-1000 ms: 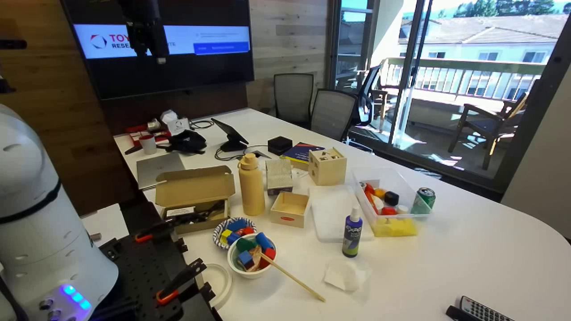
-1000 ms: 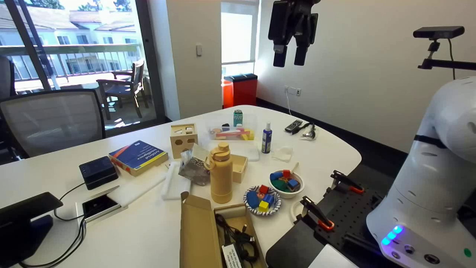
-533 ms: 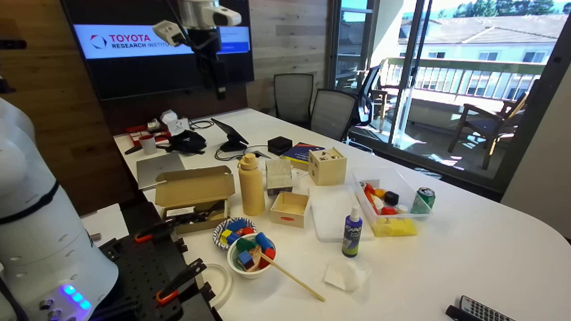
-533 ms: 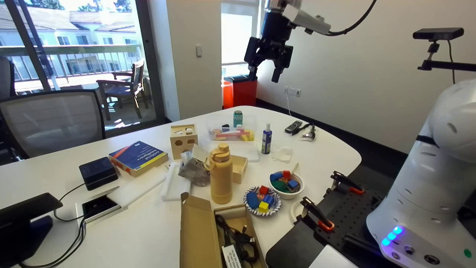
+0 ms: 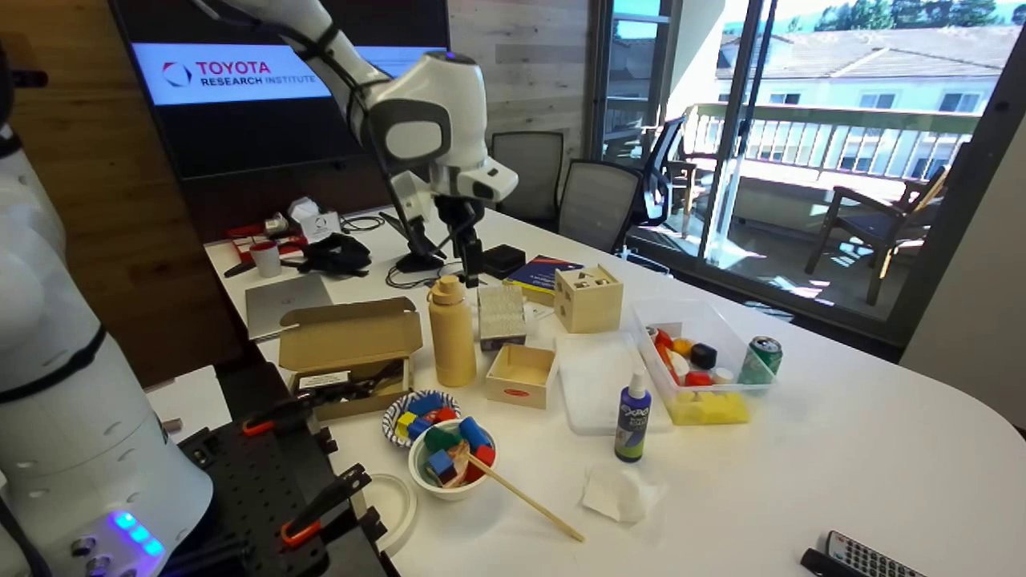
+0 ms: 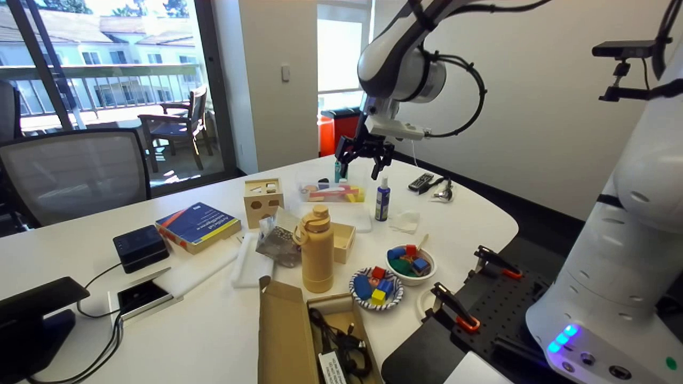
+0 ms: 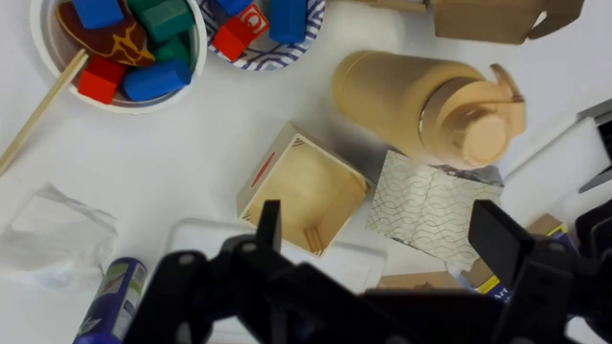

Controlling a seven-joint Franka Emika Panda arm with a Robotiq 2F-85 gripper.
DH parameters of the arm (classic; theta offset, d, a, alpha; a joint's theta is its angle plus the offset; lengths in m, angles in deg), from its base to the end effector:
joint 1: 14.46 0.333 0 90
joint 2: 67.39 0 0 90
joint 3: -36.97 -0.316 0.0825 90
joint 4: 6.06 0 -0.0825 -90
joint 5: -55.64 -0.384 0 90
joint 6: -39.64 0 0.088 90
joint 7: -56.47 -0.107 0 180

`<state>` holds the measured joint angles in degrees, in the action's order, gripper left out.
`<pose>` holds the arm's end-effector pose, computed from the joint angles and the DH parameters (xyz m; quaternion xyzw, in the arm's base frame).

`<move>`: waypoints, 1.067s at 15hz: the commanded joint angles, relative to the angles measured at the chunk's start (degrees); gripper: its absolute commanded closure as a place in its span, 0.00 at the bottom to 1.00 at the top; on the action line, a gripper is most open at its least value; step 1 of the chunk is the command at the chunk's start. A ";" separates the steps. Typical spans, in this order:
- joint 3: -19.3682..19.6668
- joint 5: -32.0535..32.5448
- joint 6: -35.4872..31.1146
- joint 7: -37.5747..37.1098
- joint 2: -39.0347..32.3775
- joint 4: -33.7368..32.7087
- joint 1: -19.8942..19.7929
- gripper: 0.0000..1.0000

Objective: Move the box to the right

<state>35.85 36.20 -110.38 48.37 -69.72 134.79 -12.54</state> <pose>0.4902 0.0185 0.2909 -0.9767 0.1843 -0.0494 0.0986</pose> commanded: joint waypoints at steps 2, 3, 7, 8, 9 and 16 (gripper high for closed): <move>-1.00 -7.10 -10.89 0.80 -19.34 -9.32 -2.48 0.00; -1.40 -7.27 -11.42 -0.01 -22.37 -11.08 -3.27 0.00; -1.20 -5.24 -9.38 -3.26 -32.42 -19.07 -4.67 0.00; -0.69 -4.60 -8.81 -4.38 -34.08 -20.70 -4.45 0.00; -0.40 -4.20 -8.57 -5.07 -35.79 -22.37 -4.29 0.00; 0.19 -3.18 -6.53 -9.23 -44.97 -30.24 -3.84 0.00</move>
<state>35.38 32.00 -119.72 41.77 -112.15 107.99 -16.69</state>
